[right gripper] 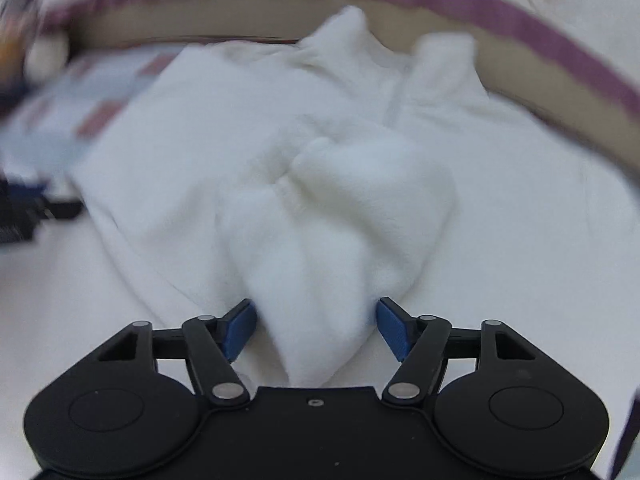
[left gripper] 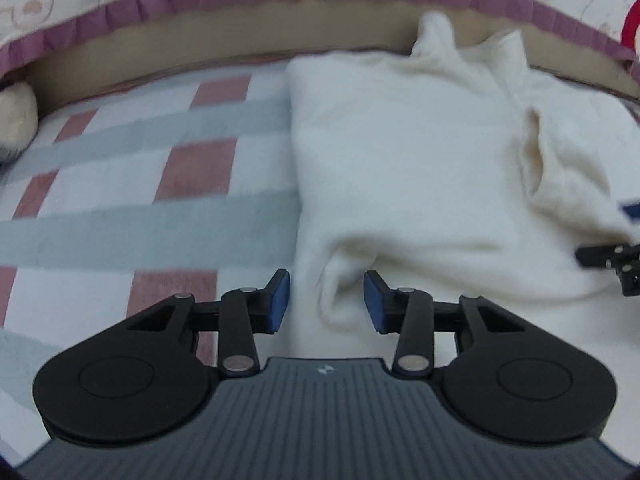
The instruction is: Fold clothes
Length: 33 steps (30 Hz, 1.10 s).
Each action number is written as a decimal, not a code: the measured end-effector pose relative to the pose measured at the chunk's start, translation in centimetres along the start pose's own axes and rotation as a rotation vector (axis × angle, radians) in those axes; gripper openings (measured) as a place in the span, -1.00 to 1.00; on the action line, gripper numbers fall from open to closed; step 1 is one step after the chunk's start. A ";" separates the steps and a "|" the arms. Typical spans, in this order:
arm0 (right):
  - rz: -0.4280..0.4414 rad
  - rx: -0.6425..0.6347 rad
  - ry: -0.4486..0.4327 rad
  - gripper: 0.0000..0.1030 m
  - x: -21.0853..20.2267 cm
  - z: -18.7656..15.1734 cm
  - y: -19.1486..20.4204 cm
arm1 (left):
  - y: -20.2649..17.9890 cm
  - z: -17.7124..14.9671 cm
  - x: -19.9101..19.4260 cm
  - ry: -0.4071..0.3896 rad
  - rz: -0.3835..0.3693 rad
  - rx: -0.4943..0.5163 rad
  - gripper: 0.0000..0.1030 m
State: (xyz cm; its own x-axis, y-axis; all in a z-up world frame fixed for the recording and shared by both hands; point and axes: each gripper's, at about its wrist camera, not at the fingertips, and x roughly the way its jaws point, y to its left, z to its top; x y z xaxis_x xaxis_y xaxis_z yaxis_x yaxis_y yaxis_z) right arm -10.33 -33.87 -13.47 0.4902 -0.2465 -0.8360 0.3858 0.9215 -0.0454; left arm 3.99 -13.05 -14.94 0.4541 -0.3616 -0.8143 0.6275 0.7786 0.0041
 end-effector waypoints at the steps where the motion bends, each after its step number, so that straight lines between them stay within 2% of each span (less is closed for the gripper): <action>1: -0.030 -0.045 -0.025 0.73 0.3 -0.1 0.5 | 0.3 -0.3 0.1 0.003 0.000 -0.011 -0.22; 2: -0.045 -0.059 -0.045 0.74 0.5 -0.1 0.4 | 0.6 -0.6 0.2 0.004 -0.004 -0.025 -0.21; 5: -0.049 0.027 -0.090 0.67 0.3 0.7 -1.6 | 1.3 -1.0 0.1 -0.007 -0.032 -0.087 -0.19; 7: -0.049 0.080 -0.130 -0.48 -0.2 1.2 -3.0 | 1.3 -1.2 0.1 -0.012 -0.024 -0.079 -0.19; 8: -0.050 0.102 -0.172 -0.61 -1.2 1.4 -3.8 | 1.1 -1.3 0.2 -0.015 -0.017 -0.073 -0.19; 11: -0.112 0.265 -0.332 -0.62 -5.3 0.4 -7.2 | 1.0 -1.5 0.1 -0.021 -0.001 -0.062 -0.16; 12: -0.144 0.338 -0.353 -0.59 -6.4 -0.3 -8.5 | 1.0 -1.6 0.1 -0.024 0.000 -0.060 -0.16; 13: -0.176 0.402 -0.317 -0.47 -6.6 -1.5 -9.6 | 0.9 -1.6 0.0 -0.026 0.002 -0.056 -0.16; 15: -0.200 0.477 -0.193 -0.36 -6.1 -3.6 -11.6 | 0.6 -1.6 -0.1 -0.030 0.012 -0.029 -0.16; 18: -0.140 0.510 -0.032 -0.25 -4.5 -5.5 -14.1 | -0.1 -1.5 -0.3 -0.030 0.041 0.034 -0.16; 21: -0.044 0.594 -0.005 0.11 -5.0 -5.9 -15.7 | -0.7 -1.3 -0.7 -0.034 0.065 0.069 -0.15; 23: 0.016 0.652 0.004 0.15 -5.6 -5.9 -16.6 | -1.2 -1.2 -1.2 -0.048 0.072 0.092 -0.15; 27: 0.050 0.681 -0.004 0.15 -7.0 -5.4 -17.7 | -1.5 -0.8 -2.5 -0.105 0.049 0.098 -0.15; 29: 0.058 0.640 -0.039 0.16 -7.8 -4.8 -18.2 | -1.7 -0.2 -3.1 -0.133 0.022 0.098 -0.15; 31: 0.065 0.598 -0.073 0.31 -8.6 -4.2 -18.8 | -2.1 0.7 -3.4 -0.156 -0.008 0.103 -0.15; 33: 0.079 0.540 -0.089 0.32 -8.7 -3.7 -19.0 | -2.6 1.5 -3.7 -0.178 -0.037 0.107 -0.15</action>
